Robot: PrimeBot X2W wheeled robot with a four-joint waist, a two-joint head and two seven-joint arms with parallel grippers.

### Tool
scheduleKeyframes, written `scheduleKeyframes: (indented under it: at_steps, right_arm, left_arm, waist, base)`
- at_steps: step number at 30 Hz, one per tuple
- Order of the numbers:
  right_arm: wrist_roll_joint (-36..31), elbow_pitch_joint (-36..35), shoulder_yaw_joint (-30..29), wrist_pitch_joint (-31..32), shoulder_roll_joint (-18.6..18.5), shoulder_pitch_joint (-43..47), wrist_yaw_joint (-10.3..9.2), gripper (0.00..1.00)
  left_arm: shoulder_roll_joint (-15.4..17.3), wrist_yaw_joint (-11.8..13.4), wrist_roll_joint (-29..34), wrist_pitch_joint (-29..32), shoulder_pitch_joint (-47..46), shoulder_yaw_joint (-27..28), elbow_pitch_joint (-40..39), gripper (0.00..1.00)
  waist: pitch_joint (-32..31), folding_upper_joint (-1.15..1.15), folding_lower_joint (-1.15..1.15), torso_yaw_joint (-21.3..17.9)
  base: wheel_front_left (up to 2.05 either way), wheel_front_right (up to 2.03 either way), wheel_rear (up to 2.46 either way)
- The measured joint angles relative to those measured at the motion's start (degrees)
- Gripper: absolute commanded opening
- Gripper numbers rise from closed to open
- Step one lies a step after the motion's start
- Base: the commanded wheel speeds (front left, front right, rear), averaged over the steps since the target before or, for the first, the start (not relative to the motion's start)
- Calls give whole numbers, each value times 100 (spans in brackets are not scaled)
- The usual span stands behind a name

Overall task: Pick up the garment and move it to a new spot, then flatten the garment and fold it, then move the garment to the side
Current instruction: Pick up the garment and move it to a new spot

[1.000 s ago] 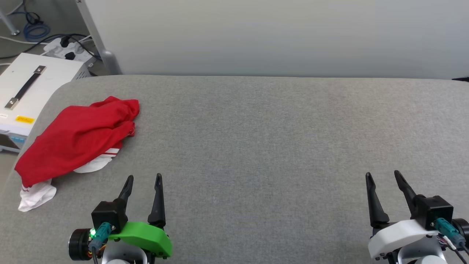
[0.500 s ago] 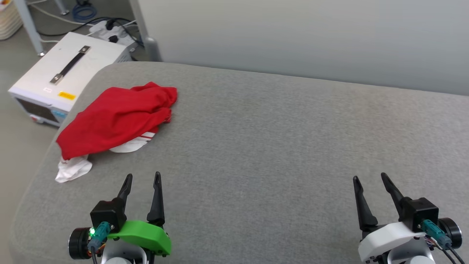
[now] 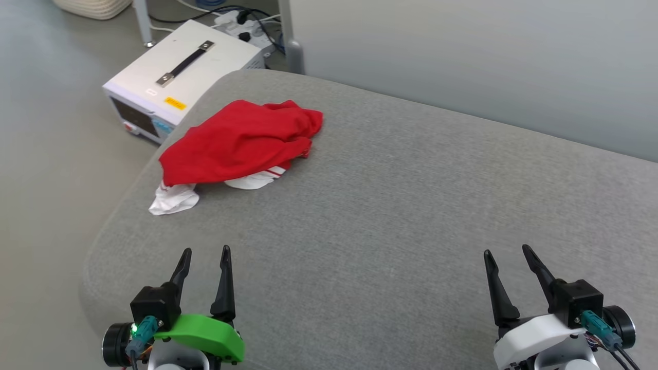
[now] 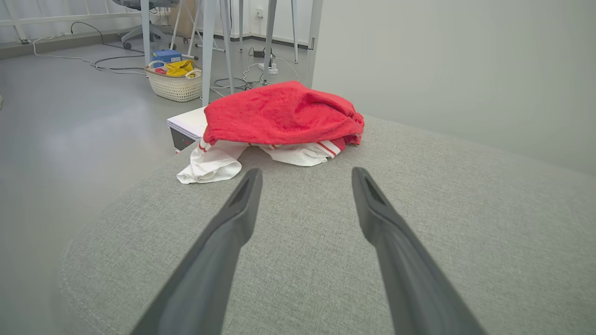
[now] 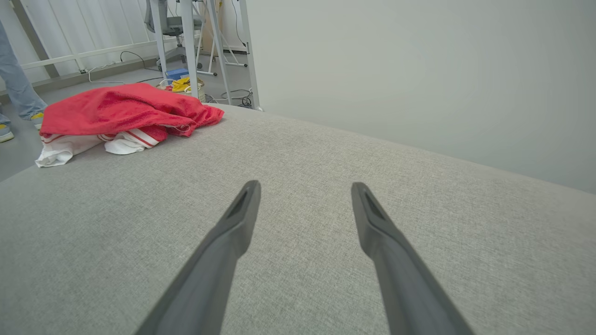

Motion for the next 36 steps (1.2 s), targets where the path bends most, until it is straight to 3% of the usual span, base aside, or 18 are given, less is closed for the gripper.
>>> scheduleKeyframes:
  at_steps: [7,14,23,30,36]
  right_arm:
    - [27,55,11,-56,2,-3,0,100]
    - [67,67,25,-56,2,-3,0,100]
    - [21,54,70,-56,3,-46,0,100]
    - [-199,-93,14,-60,5,-368,0,100]
    - [-301,-275,11,-66,-20,-649,0,100]
  left_arm:
    - [0,-9,-81,-54,1,-38,100,100]
    - [0,27,-74,-55,2,-54,153,100]
    - [1,18,-90,-55,-7,-56,264,100]
    - [98,-194,157,-51,-664,-442,1133,100]
    - [581,-323,104,492,-1904,-781,1711,100]
  waist:
    - [7,0,0,434]
    - [-16,0,0,621]
    - [130,0,0,507]
    - [516,0,0,291]
    - [1007,0,0,-9]
  base:
    - [0,0,0]
    - [0,0,0]
    - [0,0,0]
    - [0,0,0]
    - [0,0,0]
